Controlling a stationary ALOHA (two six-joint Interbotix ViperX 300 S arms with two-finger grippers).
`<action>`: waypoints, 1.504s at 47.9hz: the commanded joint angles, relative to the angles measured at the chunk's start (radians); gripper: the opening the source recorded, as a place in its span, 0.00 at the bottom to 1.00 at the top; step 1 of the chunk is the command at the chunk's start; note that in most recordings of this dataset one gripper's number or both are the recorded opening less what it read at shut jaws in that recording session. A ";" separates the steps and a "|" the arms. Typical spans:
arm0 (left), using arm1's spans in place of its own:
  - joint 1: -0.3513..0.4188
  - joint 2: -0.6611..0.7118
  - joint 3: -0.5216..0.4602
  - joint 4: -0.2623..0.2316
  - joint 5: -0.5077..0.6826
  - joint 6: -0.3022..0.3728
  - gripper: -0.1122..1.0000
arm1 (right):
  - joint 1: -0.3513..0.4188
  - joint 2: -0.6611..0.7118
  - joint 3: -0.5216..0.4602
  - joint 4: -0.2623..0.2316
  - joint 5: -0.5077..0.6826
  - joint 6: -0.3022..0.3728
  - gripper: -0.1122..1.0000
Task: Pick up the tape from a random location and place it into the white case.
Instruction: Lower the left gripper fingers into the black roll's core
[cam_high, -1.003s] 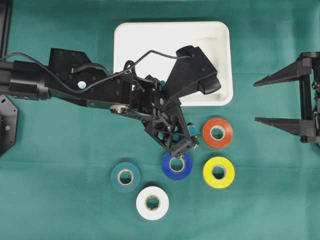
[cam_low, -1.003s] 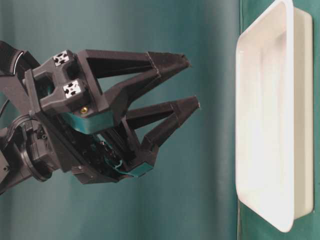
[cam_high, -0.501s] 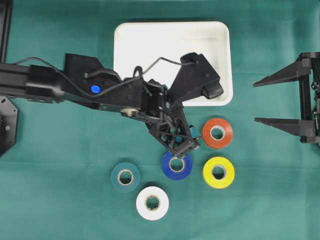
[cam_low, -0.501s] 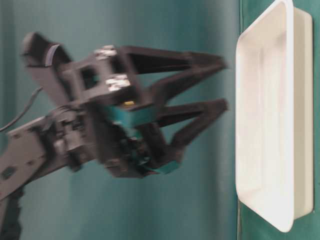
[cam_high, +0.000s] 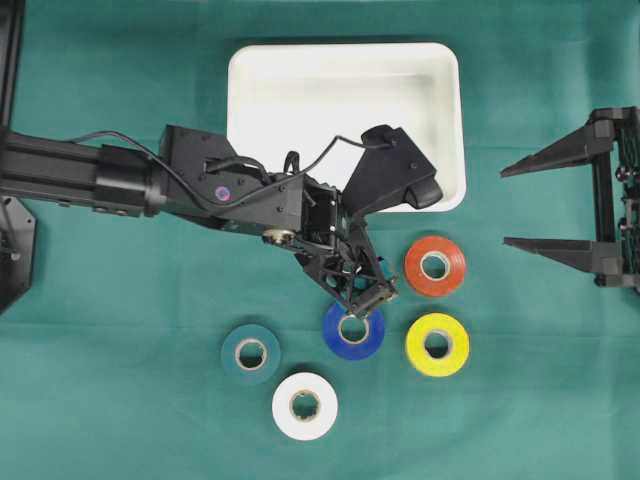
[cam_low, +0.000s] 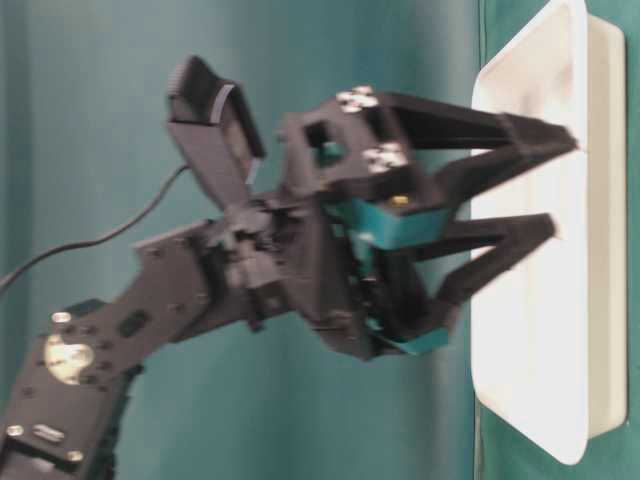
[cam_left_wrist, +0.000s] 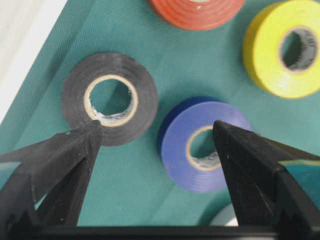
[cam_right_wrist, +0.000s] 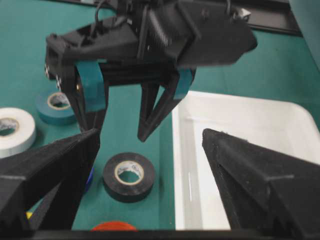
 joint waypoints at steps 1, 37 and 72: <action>0.003 -0.006 0.003 0.003 -0.031 -0.006 0.89 | -0.003 0.008 -0.023 -0.002 -0.005 0.002 0.93; 0.003 0.118 0.009 0.003 -0.103 -0.032 0.89 | -0.025 0.035 -0.021 -0.002 -0.005 0.002 0.93; 0.002 0.121 0.005 0.003 -0.095 0.000 0.26 | -0.026 0.040 -0.021 -0.002 -0.009 0.002 0.93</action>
